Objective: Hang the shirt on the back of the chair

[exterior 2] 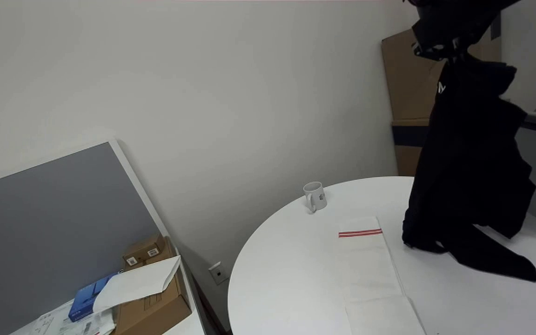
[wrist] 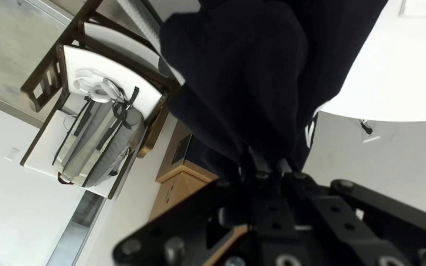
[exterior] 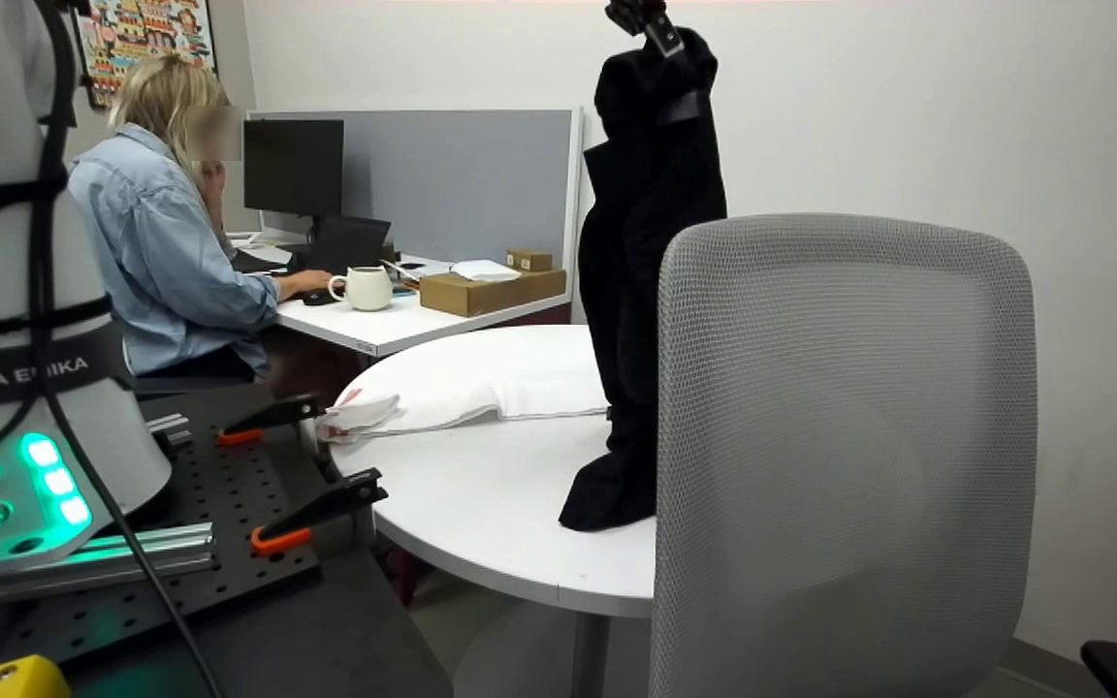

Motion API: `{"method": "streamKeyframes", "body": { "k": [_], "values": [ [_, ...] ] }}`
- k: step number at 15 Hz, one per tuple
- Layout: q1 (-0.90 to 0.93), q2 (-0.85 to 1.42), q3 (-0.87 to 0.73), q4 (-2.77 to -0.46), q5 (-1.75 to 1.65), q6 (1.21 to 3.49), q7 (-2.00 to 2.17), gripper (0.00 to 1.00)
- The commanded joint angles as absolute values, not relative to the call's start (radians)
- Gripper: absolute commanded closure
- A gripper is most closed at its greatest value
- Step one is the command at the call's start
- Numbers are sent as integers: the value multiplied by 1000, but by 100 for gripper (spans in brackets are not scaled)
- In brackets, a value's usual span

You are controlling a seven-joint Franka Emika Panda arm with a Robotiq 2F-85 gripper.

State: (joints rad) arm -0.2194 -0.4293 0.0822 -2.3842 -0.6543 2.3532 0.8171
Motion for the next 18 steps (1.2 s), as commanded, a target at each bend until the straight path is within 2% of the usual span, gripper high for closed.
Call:
{"method": "streamKeyframes", "body": {
  "k": [1, 7, 17, 18],
  "values": [
    [-228, -291, 32, -2173, -642, 2292, 673, 99],
    [-253, -131, -107, -1915, -606, 2289, 414, 99],
    [-375, -23, -326, -1675, -516, 2287, 282, 99],
    [-384, -1, -339, -1659, -512, 2282, 293, 71]
  ]
}}
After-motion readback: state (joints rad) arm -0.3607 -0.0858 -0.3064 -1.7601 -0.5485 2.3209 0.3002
